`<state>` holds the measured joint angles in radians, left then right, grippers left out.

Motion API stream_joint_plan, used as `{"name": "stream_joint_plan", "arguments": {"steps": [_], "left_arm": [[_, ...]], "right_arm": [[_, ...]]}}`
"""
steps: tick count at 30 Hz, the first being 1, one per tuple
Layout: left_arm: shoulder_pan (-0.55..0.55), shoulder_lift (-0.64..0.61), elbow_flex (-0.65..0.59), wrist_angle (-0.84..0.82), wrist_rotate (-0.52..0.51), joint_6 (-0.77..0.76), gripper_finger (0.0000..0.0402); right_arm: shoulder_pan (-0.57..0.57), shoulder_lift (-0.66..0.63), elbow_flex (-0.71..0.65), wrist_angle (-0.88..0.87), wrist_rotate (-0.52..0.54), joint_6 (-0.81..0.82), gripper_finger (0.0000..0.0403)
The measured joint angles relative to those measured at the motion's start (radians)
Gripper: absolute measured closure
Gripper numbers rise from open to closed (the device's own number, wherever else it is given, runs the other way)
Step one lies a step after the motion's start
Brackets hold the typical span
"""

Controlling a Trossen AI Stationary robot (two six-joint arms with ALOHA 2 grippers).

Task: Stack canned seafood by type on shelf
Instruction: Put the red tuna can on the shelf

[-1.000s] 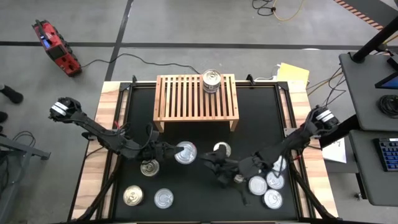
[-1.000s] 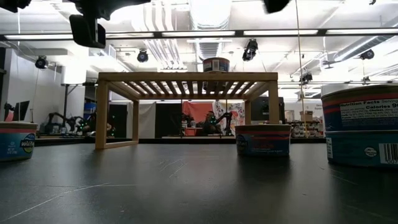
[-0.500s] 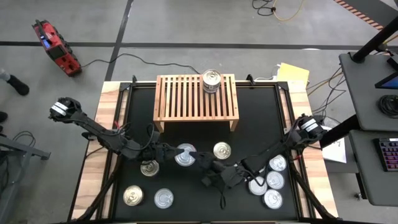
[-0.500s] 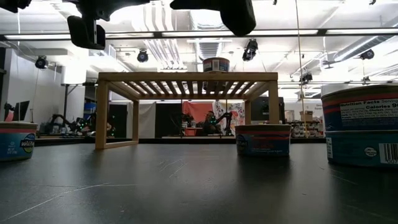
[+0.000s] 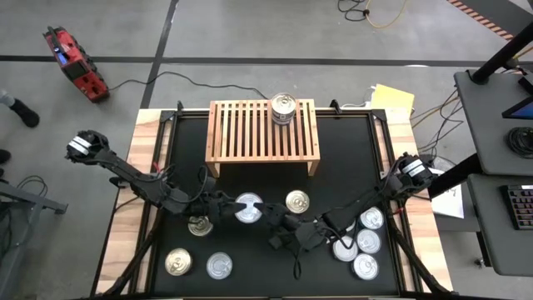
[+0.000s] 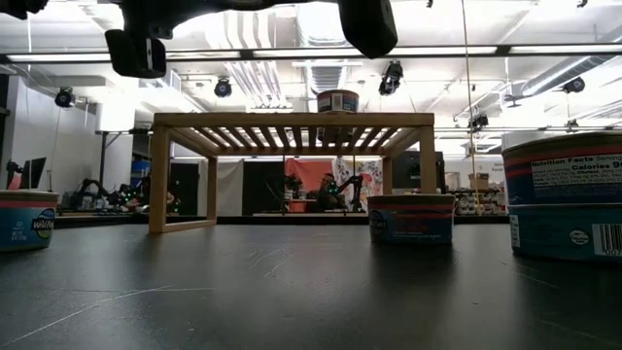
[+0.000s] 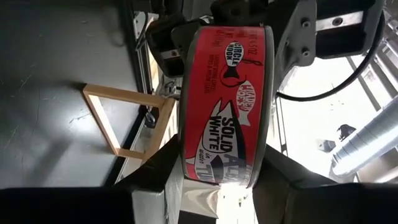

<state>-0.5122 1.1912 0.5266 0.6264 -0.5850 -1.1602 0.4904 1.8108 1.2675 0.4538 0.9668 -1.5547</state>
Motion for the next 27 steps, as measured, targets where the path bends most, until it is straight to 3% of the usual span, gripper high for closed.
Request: {"name": "stream_joint_plan", "arguments": {"steps": [17,27], "left_arm": [[0.011,-0.03,0.002,0.012,-0.01,0.198,0.0101],[0.02,-0.148,0.002,-0.014,-0.011,0.58,0.0093]], "right_arm": [[0.0,-0.025,-0.002,-0.003,0.027,0.016,0.0273],[-0.028,-0.103,-0.008,-0.008,0.025,0.102,0.0273]]}}
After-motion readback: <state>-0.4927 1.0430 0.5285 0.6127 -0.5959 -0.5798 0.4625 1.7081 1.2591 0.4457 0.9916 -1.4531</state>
